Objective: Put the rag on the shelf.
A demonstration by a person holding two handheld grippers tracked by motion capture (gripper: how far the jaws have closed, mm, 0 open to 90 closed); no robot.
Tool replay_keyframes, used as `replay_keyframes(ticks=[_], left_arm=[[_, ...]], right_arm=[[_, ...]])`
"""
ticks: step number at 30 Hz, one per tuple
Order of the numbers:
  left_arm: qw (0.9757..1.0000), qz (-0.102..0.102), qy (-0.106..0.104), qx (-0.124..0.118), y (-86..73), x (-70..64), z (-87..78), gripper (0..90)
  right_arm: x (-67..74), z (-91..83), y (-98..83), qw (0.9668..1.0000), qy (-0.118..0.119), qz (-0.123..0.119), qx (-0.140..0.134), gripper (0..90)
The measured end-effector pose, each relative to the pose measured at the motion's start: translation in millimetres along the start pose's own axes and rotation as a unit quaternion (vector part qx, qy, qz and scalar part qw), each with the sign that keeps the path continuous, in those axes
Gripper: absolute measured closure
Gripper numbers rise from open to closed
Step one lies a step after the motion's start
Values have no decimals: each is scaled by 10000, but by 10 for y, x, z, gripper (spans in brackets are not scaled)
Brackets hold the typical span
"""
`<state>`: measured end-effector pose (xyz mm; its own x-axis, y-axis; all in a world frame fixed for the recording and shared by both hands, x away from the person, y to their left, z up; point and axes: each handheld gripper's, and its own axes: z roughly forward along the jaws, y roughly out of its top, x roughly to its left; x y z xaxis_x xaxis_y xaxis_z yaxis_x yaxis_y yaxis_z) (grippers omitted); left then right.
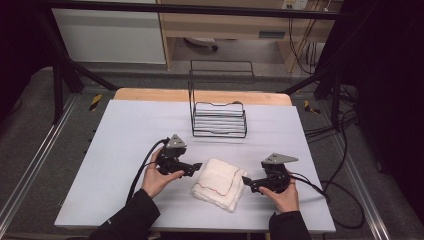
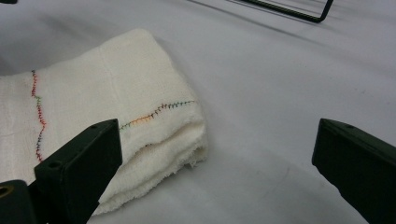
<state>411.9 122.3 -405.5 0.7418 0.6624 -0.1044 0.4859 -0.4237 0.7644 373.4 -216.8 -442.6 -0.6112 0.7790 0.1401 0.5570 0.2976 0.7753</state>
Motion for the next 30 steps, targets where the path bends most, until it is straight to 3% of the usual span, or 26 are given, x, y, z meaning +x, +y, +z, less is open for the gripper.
replay_keyframes(ticks=[10,15,16,20,22,26,30], left_arm=[[9996,-44,146,250,115,-69,293,256],[9992,-99,197,348,141,-92,424,336],[9991,-88,211,365,148,-99,446,385],[9990,-144,72,414,168,-125,540,454],[9988,-103,94,479,167,-139,591,527],[9978,-67,82,657,150,-139,693,566],[9976,-171,-36,665,141,-134,736,642]], right_arm=[[1,8,-2,10000,13,-9,7,22],[9,7,0,10000,39,44,5,36],[5,7,1,10000,41,27,-4,44],[4,7,2,10000,48,27,-21,57],[9,9,2,10000,65,52,-18,77],[9,13,1,10000,47,65,-15,97],[9,22,2,9999,-32,117,-47,134]])
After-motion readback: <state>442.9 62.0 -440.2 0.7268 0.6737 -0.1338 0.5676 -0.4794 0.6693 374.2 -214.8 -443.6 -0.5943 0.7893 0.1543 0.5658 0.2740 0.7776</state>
